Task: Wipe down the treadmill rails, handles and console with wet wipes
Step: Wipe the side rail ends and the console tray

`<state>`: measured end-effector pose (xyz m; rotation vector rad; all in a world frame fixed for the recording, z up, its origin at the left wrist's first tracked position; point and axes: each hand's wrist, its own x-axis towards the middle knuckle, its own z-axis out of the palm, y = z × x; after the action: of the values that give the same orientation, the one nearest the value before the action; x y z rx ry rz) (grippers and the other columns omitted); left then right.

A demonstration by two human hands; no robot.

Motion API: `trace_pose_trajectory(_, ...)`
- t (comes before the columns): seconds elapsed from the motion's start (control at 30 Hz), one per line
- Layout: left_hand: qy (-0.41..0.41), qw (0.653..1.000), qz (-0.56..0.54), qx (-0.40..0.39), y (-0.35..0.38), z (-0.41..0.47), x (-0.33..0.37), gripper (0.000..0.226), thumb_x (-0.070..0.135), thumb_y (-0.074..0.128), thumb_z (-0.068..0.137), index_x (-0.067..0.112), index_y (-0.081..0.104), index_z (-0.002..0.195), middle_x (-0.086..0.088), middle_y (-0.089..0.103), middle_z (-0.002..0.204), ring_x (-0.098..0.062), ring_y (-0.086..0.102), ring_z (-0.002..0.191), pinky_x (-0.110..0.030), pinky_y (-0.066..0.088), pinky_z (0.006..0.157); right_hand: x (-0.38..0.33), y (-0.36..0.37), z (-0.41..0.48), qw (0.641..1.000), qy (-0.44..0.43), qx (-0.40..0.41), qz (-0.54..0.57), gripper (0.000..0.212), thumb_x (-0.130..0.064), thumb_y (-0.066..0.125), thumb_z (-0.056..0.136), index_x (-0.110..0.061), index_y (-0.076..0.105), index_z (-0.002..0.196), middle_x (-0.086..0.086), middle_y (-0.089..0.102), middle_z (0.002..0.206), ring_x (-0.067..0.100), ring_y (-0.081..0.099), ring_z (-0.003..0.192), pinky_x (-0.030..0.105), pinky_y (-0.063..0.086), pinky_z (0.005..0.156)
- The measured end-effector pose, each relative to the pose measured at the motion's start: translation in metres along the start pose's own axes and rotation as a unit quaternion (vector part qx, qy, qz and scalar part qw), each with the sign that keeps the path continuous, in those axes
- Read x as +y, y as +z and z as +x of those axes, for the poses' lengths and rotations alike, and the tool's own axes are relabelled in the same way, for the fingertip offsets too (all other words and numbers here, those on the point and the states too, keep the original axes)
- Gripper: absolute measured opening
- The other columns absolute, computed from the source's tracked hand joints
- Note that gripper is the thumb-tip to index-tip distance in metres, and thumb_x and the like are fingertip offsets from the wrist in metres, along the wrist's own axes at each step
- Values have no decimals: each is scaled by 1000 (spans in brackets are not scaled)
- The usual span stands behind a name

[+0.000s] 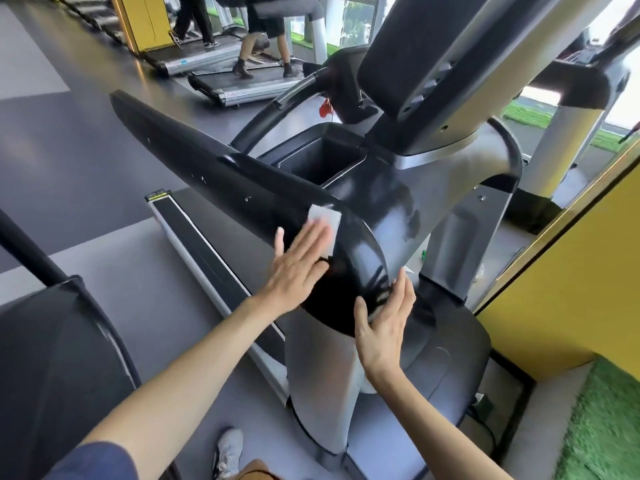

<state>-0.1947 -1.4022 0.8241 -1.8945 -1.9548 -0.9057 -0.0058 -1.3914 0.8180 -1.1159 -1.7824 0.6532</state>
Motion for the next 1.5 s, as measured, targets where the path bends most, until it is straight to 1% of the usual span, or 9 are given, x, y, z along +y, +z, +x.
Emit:
trace_pose_trajectory(0.13, -272, 959, -74, 28, -24, 41, -35, 62, 42, -3, 94, 17, -1, 151, 3, 0, 160, -3, -7, 144, -56, -8, 113, -16, 4, 10, 997, -54, 10, -50, 65, -24, 46, 90, -11, 23, 149, 17, 22, 153, 21, 17, 141, 32, 13, 117)
trace_pose_trajectory(0.37, 97, 993, -4, -63, -6, -13, -2, 55, 44, 18, 101, 21, 9, 151, 7, 4, 158, -3, -8, 145, -58, -3, 108, -46, 19, 33, 979, -165, 28, -116, 48, -11, 40, 88, -4, 47, 135, 17, 40, 145, 31, 39, 127, 42, 27, 110)
trace_pose_trajectory(0.6, -262, 964, -38, 23, -28, 30, -85, 59, 31, 8, 98, 9, 17, 152, -4, 1, 160, -4, -7, 144, -60, -7, 110, -67, 45, 33, 939, -231, -8, -254, 54, -10, 42, 85, -3, 43, 138, 17, 38, 148, 27, 29, 139, 46, 11, 118)
trace_pose_trajectory(0.67, -189, 982, 4, 5, -19, 22, -66, 54, 28, 13, 98, 9, 27, 147, -9, 2, 159, -14, -6, 146, -64, -3, 109, -75, 54, 34, 928, -248, -20, -278, 55, -10, 40, 84, -1, 43, 139, 18, 37, 149, 28, 28, 140, 48, 12, 117)
trace_pose_trajectory(0.77, 18, 993, 29, -110, -4, -2, -39, 64, 40, 24, 101, 24, -13, 150, 6, -19, 157, -9, -20, 144, -63, -3, 112, -84, 66, 39, 920, -256, -26, -295, 54, -12, 34, 88, 1, 41, 140, 20, 37, 149, 29, 28, 140, 49, 11, 117)
trace_pose_trajectory(0.87, 109, 990, 41, -77, -9, 1, -73, 65, 44, 24, 100, 30, -16, 149, 16, -22, 156, -4, -16, 144, -58, -3, 105, -84, 71, 44, 932, -235, -32, -274, 55, -12, 34, 88, 1, 39, 141, 19, 37, 148, 28, 29, 141, 50, 14, 117)
trace_pose_trajectory(1.07, -283, 959, -1, -23, -26, 41, -143, 71, 39, -2, 93, 2, 15, 150, -5, -9, 160, -11, -14, 145, -59, -9, 110, -89, 84, 44, 933, -211, -2, -292, 64, -4, 43, 75, 0, 42, 139, 19, 40, 146, 29, 31, 139, 53, 15, 116)
trace_pose_trajectory(1.3, 54, 990, -42, -121, -18, 1, -98, 63, 59, -4, 95, 29, -18, 148, 13, -22, 155, -1, -20, 142, -47, -21, 111, -102, 108, 50, 917, -253, -19, -308, 61, -7, 42, 83, -1, 33, 143, 20, 37, 148, 29, 25, 142, 48, 4, 118)
trace_pose_trajectory(1.5, -277, 956, -93, 7, -17, 28, -154, 63, 42, -5, 93, 15, -8, 150, 3, -15, 157, -1, -19, 141, -60, -12, 111, -107, 120, 52, 905, -243, -41, -346, 65, -5, 34, 76, 2, 39, 141, 20, 36, 149, 31, 28, 142, 49, 5, 118)
